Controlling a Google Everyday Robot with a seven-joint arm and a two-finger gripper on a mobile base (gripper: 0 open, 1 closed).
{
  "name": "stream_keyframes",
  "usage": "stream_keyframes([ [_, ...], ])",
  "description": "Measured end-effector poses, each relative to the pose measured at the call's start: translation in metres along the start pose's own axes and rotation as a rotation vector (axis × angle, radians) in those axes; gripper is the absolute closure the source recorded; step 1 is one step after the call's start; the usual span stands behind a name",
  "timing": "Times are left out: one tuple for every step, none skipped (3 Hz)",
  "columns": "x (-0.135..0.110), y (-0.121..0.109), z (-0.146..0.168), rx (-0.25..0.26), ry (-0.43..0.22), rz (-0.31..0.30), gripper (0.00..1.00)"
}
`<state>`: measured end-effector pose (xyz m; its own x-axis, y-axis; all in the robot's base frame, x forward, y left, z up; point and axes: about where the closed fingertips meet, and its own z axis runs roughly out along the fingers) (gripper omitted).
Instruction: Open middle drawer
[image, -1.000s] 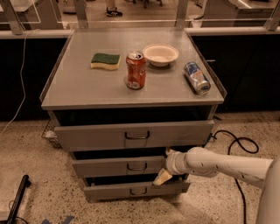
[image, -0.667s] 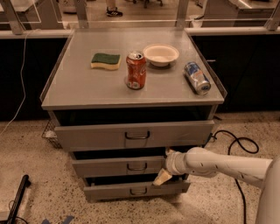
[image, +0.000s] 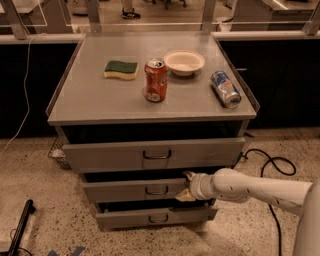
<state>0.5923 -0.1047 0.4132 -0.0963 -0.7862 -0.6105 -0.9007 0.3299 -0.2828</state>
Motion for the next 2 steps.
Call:
stream_keyframes([
  [0.0000,0.0000,0.0000,0.000,0.000,0.000,0.65],
  [0.0000,0.0000,0.0000,0.000,0.000,0.000,0.87],
])
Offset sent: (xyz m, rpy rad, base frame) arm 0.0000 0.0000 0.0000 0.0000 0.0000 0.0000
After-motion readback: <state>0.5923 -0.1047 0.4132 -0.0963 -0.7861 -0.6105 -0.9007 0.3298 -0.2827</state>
